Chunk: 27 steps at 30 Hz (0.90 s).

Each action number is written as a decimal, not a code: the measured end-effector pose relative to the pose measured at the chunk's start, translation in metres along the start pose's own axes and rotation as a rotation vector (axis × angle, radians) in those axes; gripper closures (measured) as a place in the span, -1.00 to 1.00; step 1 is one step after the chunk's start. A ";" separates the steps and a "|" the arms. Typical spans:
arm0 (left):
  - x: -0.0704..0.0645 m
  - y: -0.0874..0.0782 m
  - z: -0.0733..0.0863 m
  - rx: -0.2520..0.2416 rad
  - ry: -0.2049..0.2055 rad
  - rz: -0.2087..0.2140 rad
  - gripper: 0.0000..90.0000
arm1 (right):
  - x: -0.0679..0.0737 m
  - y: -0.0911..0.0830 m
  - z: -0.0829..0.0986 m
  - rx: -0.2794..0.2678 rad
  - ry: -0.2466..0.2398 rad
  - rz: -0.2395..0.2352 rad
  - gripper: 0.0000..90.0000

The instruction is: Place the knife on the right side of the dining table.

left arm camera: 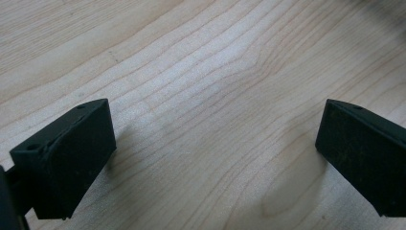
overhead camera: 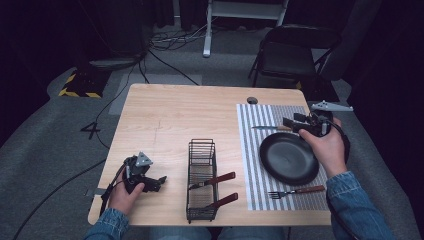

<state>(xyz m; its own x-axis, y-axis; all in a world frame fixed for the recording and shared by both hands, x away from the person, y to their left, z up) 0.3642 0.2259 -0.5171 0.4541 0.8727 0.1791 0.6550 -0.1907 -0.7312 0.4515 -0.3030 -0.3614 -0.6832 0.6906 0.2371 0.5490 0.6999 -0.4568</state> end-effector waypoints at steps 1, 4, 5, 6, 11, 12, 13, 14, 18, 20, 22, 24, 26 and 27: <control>0.000 0.000 0.000 0.000 -0.001 0.000 -1.00 | 0.006 -0.002 0.001 -0.001 -0.010 -0.006 -0.05; 0.000 0.000 0.000 0.000 0.000 0.000 -1.00 | 0.024 -0.007 0.007 -0.004 -0.034 -0.027 -0.05; 0.000 0.000 0.000 0.000 0.000 0.000 -1.00 | 0.031 -0.009 0.009 -0.007 -0.036 -0.039 -0.05; 0.000 0.000 0.000 0.000 0.000 0.000 -1.00 | 0.037 -0.010 0.012 -0.009 -0.039 -0.053 -0.05; 0.000 0.000 0.000 0.000 0.000 0.000 -1.00 | 0.073 -0.015 0.035 0.009 -0.056 -0.122 -0.05; 0.000 0.000 0.000 -0.001 -0.001 0.001 -1.00 | 0.073 -0.015 0.035 0.009 -0.056 -0.122 -0.05; 0.000 0.000 0.000 0.000 0.000 0.000 -1.00 | 0.079 -0.015 0.039 0.005 -0.058 -0.133 -0.05; 0.000 0.000 0.000 0.000 0.000 0.000 -1.00 | 0.083 -0.014 0.043 0.004 -0.061 -0.141 -0.05; 0.000 0.000 0.000 0.000 0.000 0.000 -1.00 | 0.099 -0.008 0.057 0.010 -0.101 -0.152 -0.05; 0.000 0.000 0.000 0.000 -0.001 0.000 -1.00 | 0.106 -0.004 0.064 0.011 -0.121 -0.171 -0.05; 0.000 0.000 0.000 0.000 0.000 0.000 -1.00 | 0.110 0.003 0.073 0.012 -0.137 -0.190 -0.06; 0.000 0.000 0.000 0.000 0.000 0.000 -1.00 | 0.115 0.010 0.083 0.037 -0.159 -0.198 -0.06; 0.000 0.000 0.000 0.000 0.000 0.000 -1.00 | 0.117 0.015 0.090 0.044 -0.163 -0.205 -0.06; 0.000 0.000 0.000 0.000 0.000 0.000 -1.00 | 0.119 0.017 0.094 0.043 -0.162 -0.211 -0.06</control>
<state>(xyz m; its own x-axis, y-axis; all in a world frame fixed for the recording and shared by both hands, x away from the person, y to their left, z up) 0.3641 0.2259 -0.5172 0.4539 0.8729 0.1792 0.6553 -0.1907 -0.7309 0.3346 -0.2258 -0.4216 -0.8501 0.4901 0.1925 0.3678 0.8143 -0.4489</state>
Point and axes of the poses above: each handheld gripper's, and its own axes: y roughly forward along the jaws, z roughly out of its underside, x roughly to its left, the point moved 1 cm from there along y, roughly forward along the jaws, and after that the axes turned 15 degrees about -z, right-handed, at the moved point
